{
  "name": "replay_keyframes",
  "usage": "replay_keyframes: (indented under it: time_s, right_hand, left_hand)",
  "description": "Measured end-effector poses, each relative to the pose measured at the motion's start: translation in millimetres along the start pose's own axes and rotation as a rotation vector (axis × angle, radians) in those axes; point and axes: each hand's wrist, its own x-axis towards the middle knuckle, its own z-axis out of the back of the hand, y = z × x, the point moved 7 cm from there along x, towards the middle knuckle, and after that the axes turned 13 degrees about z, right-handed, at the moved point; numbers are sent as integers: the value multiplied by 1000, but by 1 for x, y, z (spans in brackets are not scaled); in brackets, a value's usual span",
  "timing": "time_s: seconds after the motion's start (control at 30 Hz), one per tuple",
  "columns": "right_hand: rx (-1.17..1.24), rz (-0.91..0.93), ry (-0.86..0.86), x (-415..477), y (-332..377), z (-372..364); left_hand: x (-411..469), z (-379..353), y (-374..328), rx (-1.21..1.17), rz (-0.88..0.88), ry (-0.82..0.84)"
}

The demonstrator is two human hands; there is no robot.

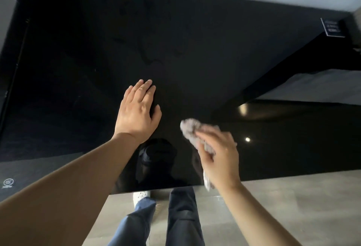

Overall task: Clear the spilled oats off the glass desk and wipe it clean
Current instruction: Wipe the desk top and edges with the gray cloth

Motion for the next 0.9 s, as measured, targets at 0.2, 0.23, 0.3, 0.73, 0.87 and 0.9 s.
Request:
replay_keyframes:
  time_s: [0.2,0.23,0.3,0.73,0.87,0.9]
  right_hand:
    - [171,-81,-14,-4,-1,37]
    - [146,-106,-94,11,-13,46]
    - [45,-156,-187,42,-36,46]
    - [68,24,94,-67,29,13]
    - [92,-33,-79,-33,8,47]
    - [29,-79,-147,-15,-5,48]
  left_hand:
    - [0,1,0,-13,5,1]
    - [-1,1,0,-16,5,-1]
    - [-1,1,1,-21,12,-9]
    - [-2,1,2,-34,14,-46]
    - [-2,0,3,-44,12,-65]
    - [-2,0,3,-47,10,-70]
